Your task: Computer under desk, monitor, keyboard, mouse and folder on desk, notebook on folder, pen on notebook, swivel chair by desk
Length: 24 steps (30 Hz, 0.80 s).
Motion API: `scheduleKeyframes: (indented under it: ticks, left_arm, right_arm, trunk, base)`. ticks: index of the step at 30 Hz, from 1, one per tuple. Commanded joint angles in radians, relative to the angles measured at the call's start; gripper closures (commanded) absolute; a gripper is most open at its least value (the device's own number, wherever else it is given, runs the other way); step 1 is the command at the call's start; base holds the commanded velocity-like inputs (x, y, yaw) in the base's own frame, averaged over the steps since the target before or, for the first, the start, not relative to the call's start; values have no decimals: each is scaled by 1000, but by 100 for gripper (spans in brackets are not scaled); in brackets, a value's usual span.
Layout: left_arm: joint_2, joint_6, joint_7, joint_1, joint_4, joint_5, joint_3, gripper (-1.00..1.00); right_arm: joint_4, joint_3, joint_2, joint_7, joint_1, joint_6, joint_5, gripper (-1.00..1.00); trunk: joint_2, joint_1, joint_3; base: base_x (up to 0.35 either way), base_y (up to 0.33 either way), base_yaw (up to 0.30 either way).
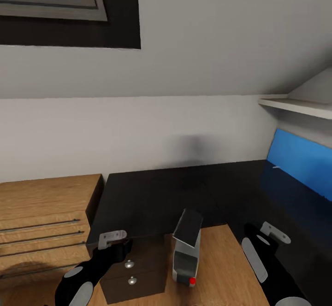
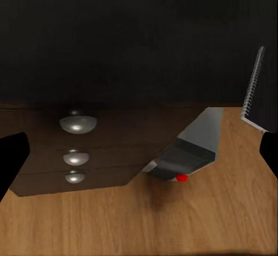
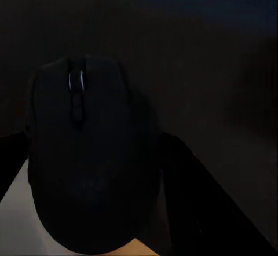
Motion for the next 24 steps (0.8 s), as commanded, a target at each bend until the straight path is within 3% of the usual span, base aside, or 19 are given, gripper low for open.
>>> scheduleKeyframes:
  ticks: [1,24]
  left_arm:
    - [1,1,10,-1,-1,11,-2,-100]
    - [1,1,12,-1,-1,11,-3,-100]
  right_arm:
    - [-2,1,0,-8,-1,5,-5,100]
    - [35,3,1,-7,-2,4,1,100]
  trunk:
    - [-1,0,-1]
    - [-1,0,-1]
  base:
    - [0,0,-296]
    - [0,0,-296]
